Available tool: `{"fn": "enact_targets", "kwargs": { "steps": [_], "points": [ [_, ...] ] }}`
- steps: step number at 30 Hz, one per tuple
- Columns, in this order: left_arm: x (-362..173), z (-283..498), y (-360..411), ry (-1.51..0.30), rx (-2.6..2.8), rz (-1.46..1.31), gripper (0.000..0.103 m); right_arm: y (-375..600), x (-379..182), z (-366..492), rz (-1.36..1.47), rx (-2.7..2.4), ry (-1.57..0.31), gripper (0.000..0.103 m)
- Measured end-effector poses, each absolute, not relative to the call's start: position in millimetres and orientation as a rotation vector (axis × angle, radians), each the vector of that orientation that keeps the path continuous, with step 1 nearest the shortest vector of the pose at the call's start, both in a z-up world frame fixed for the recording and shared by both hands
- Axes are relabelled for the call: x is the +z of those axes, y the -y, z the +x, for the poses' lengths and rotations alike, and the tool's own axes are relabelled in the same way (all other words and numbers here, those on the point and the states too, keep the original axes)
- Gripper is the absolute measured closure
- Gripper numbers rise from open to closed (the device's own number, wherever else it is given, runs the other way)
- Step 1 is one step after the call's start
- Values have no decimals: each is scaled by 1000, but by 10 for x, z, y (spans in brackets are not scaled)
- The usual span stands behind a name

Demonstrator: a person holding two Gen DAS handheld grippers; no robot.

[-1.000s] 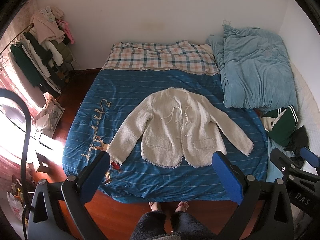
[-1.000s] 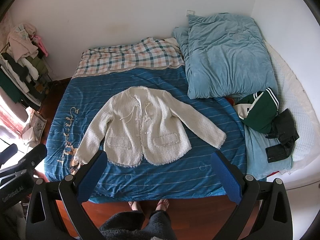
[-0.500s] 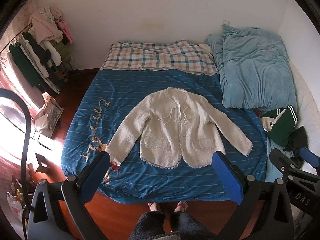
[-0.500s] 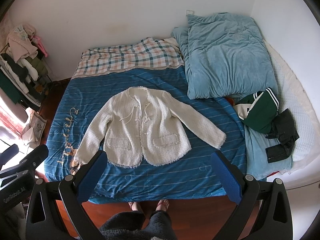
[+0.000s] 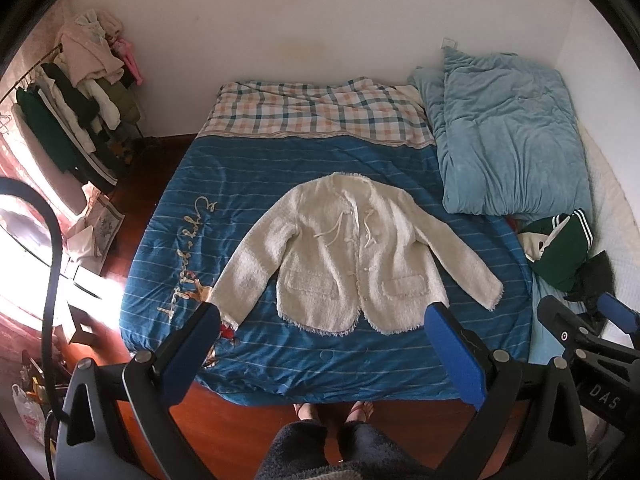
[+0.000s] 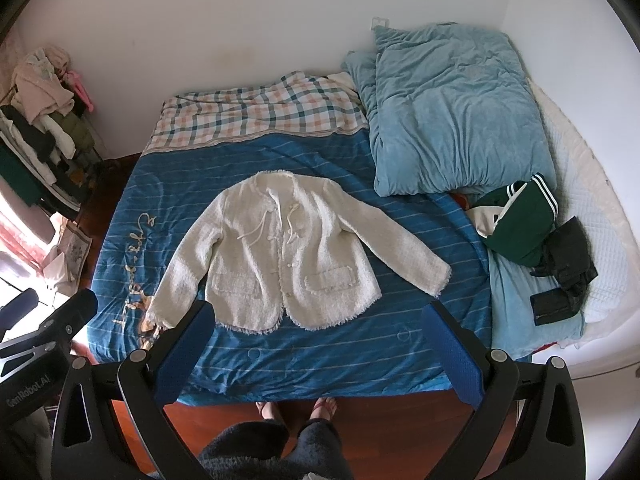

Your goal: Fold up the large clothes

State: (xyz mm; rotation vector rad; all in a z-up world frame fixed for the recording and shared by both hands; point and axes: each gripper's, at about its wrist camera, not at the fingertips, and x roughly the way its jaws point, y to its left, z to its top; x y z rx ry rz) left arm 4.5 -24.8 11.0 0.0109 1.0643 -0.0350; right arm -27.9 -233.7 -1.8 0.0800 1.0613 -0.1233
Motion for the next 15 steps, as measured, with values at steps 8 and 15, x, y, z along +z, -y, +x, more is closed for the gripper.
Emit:
{"fn": "enact_targets", "kwargs": {
  "steps": [8, 15],
  "points": [
    [104, 46, 230, -1064, -36, 9, 0, 2367, 23, -263, 79, -126, -1062, 0],
    [110, 47, 252, -1065, -36, 9, 0, 2390, 34, -235, 80, -125, -1066, 0]
  ]
}}
